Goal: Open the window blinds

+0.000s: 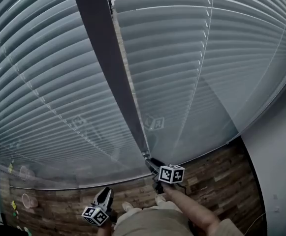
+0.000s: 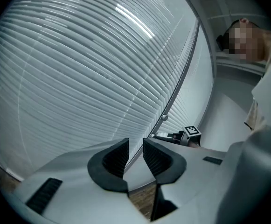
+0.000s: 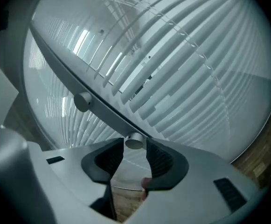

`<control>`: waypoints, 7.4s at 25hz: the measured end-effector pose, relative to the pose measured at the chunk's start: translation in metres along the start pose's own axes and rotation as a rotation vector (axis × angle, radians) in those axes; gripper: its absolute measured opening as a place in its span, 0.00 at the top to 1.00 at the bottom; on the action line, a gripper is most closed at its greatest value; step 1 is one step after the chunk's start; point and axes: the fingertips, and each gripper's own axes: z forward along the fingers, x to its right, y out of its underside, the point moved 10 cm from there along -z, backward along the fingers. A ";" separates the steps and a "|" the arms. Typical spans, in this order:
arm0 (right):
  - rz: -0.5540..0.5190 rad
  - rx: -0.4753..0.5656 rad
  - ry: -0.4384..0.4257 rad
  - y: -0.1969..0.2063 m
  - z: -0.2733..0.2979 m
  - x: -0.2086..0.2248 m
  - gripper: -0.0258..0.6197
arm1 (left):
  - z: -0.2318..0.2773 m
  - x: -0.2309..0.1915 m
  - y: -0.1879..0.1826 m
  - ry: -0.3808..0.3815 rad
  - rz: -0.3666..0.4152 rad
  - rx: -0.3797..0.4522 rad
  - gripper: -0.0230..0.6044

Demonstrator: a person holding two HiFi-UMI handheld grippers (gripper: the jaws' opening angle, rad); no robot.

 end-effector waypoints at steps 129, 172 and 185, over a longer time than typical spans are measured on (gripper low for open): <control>-1.303 -0.208 0.464 0.023 0.013 -0.059 0.75 | -0.019 -0.006 0.022 -0.034 -0.062 0.001 0.79; -0.443 0.162 0.164 -0.044 -0.043 -0.095 0.77 | -0.022 -0.047 -0.057 -0.080 0.055 0.098 0.94; 0.224 0.183 -0.074 -0.048 -0.041 -0.073 0.77 | -0.026 -0.087 -0.075 0.023 0.067 0.062 0.94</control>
